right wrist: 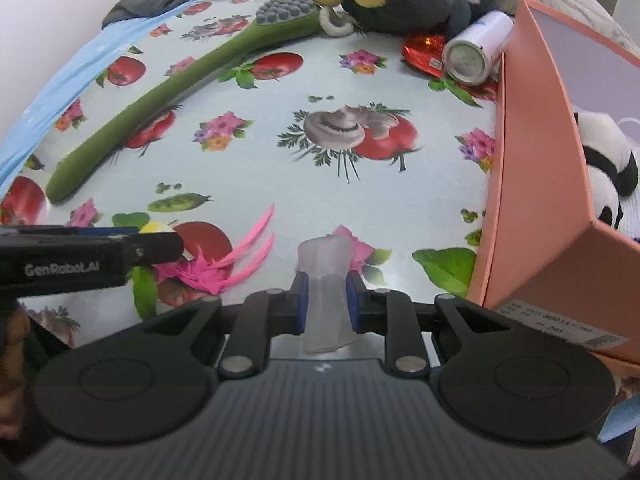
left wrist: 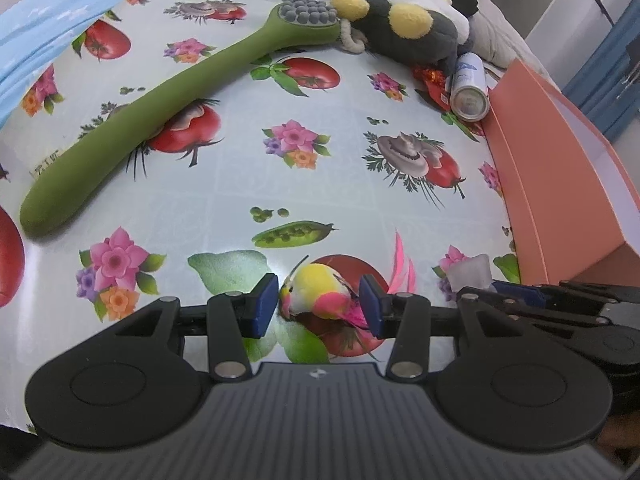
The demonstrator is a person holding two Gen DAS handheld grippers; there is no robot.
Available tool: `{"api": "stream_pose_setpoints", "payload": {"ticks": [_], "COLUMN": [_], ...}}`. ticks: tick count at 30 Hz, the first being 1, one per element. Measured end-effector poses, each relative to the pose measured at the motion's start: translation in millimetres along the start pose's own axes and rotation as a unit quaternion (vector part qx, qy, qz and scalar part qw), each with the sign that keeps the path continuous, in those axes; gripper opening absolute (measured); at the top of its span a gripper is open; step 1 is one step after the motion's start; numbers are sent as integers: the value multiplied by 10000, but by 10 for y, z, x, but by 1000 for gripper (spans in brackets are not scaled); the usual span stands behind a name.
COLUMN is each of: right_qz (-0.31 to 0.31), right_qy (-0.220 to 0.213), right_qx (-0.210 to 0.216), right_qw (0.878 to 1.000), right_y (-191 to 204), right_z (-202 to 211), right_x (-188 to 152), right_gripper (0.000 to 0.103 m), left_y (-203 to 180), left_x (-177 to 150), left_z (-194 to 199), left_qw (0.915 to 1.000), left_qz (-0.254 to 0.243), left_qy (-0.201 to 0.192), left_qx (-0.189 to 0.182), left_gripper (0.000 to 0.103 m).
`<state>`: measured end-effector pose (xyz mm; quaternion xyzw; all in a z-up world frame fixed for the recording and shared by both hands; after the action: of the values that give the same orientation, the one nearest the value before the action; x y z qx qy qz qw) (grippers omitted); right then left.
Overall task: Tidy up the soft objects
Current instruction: 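Carry the bird toy with the left tool while the right tool carries the plastic piece to the box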
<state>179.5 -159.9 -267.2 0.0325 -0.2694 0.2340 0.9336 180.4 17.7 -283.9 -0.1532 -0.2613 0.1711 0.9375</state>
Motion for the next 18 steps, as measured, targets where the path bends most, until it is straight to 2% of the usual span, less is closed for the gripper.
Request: {"api": "stream_pose_setpoints", "payload": {"ticks": [2,3,10,18], "right_qz": [-27,-27,-66,-107], "right_qy": [-9,-23,-184,-596], "right_qx": [21,19,-18,-151], "right_qw": [10000,10000,9998,9981], "right_y": [3,6,25,-5], "right_z": [22,41,227,670], "right_x": [6,14,54,144], "right_gripper": [23,23,23,23], "left_y": [-19,-30,-82,-182], "left_x": [0,0,25,79], "left_z": [-2,3,167,593], "left_qw": [10000,10000,9997,9984], "left_qz": [-5,-13,-120,-69], "left_qy": [19,17,-230,-552], "left_qx": [3,-32,-16,-140], "left_gripper": [47,42,42,42]}}
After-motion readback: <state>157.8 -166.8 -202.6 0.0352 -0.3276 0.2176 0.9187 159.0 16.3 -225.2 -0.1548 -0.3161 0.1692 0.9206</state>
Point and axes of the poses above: each gripper's, at about its wrist camera, not at the fingertips, and z roughly against the way its jaws point, y to its left, x to its top, the point moved 6 cm from there along -z, roughly the way its jaws point, and after that the axes turned 12 degrees about z, right-handed, at the moved point
